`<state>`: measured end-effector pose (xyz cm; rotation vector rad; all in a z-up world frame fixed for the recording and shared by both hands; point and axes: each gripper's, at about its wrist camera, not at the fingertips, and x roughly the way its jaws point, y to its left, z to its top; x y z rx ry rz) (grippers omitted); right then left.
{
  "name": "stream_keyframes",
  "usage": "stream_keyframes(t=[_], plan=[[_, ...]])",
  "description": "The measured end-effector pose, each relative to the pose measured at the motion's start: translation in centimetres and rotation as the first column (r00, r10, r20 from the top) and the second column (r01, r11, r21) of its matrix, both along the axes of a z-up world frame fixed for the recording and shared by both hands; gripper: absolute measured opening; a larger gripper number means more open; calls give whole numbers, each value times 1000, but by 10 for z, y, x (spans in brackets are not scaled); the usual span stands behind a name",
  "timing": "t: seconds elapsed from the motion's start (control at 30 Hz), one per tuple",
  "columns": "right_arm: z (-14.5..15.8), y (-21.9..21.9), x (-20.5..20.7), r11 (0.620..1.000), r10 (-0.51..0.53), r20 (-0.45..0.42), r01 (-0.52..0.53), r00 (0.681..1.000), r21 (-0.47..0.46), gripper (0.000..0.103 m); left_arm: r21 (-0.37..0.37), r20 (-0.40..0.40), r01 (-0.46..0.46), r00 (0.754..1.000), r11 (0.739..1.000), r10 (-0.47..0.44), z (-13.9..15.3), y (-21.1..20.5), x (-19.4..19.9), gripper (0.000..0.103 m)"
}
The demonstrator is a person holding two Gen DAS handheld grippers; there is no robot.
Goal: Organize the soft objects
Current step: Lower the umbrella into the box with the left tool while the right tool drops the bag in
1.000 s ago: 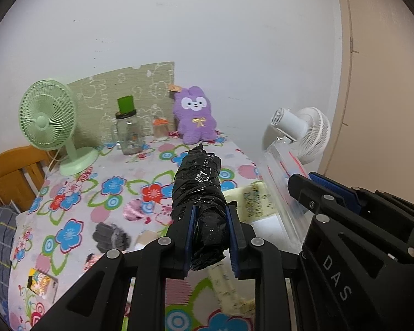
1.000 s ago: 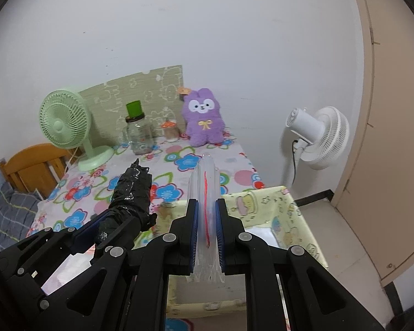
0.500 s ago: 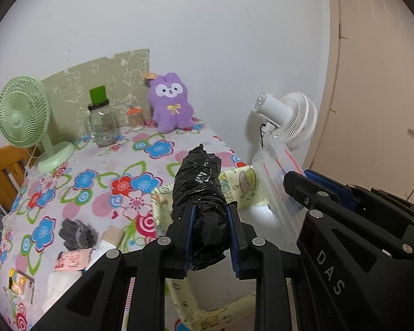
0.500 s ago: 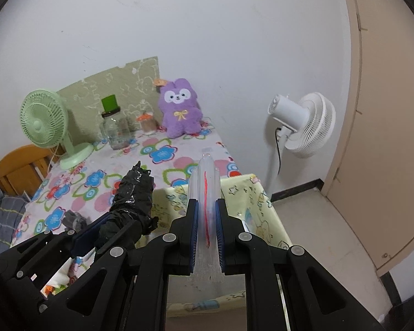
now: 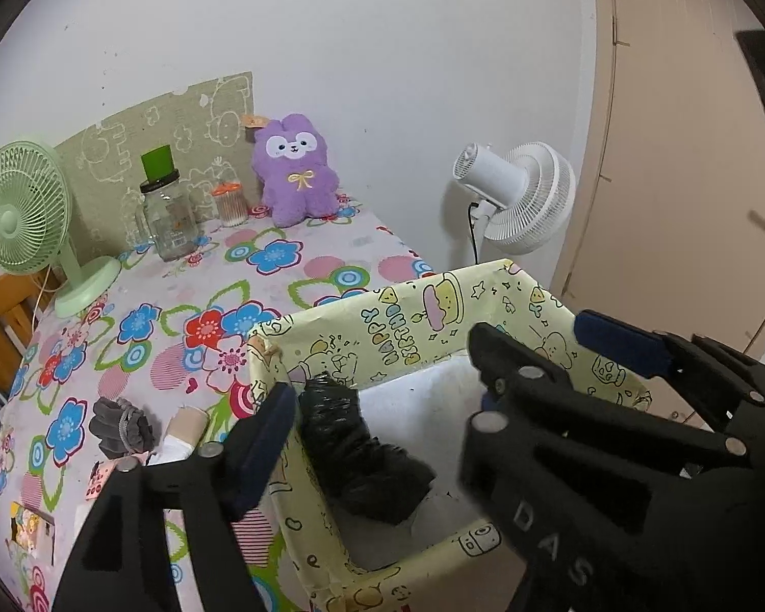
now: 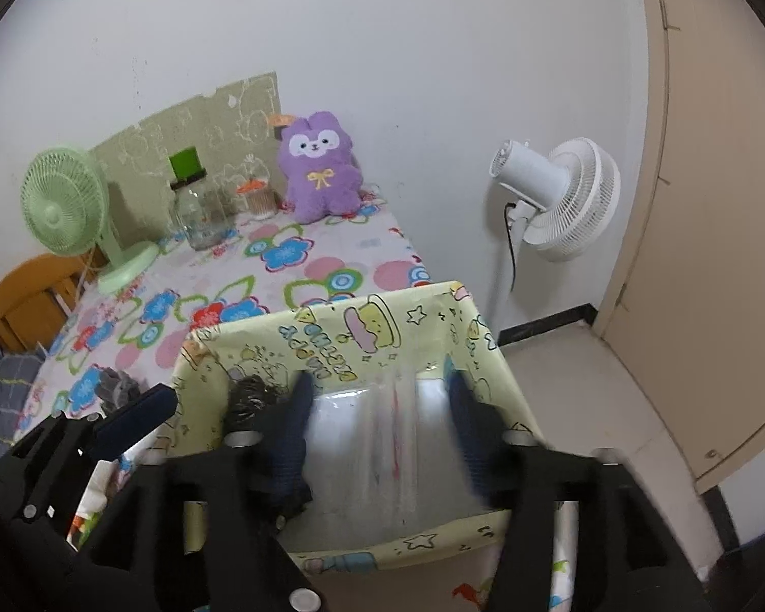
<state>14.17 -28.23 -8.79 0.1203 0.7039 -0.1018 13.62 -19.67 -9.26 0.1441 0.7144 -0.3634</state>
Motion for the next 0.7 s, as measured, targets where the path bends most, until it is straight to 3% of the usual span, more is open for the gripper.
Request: stream_keyframes(t=[0.27, 0.5, 0.7], plan=[[8, 9, -7, 1000, -4, 17, 4, 1000, -28, 76, 15, 10, -48, 999, 999, 48, 8, 10, -6, 99], [21, 23, -19, 999, 7, 48, -5, 999, -40, 84, -2, 36, -60, 998, 998, 60, 20, 26, -18, 100], [29, 38, -30, 999, 15, 60, -13, 998, -43, 84, -3, 51, -63, 997, 998, 63, 26, 41, -27, 100]])
